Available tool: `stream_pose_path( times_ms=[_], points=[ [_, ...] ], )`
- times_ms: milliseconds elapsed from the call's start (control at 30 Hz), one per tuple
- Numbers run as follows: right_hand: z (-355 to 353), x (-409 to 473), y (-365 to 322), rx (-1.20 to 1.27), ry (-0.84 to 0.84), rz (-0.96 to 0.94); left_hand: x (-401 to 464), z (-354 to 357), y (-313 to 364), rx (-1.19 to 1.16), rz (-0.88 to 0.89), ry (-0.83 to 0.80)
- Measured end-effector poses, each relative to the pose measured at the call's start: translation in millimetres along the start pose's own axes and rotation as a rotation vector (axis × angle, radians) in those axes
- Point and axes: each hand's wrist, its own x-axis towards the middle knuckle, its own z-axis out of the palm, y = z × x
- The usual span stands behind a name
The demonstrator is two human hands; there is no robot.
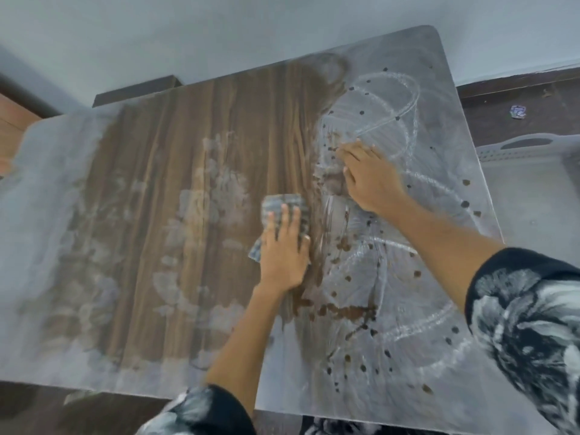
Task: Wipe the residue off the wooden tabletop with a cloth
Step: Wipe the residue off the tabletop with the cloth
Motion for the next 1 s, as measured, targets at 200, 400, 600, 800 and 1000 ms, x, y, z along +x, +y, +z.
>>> stream_pose_path(
  times_ms=[200,400,600,800,1000],
  points=[
    [6.1,-39.1,19.0,-0.083,-0.086,-0.057,-74.1,14.0,-14.7,-0.024,0.245,-0.07],
    [10.5,-38.2,21.6,-0.045,-0.043,-0.022,-48.9,7.9,-26.0,-0.001,0.032,-0.012],
    [10.8,-38.8,20.8,0.003,-0.02,-0.019,-118.7,14.8,-55.5,-0.033,0.197,-0.091],
    [9.9,-39.8,20.6,0.006,-0.004,-0.027,-97.9,-3.1,-103.9,-0.091,-0.436,0.069],
    [12.3,-40.8,21.7,-0.001,0.012,-0.041,-189.9,23.3,-46.9,0.001,0.153,-0.158]
  ],
)
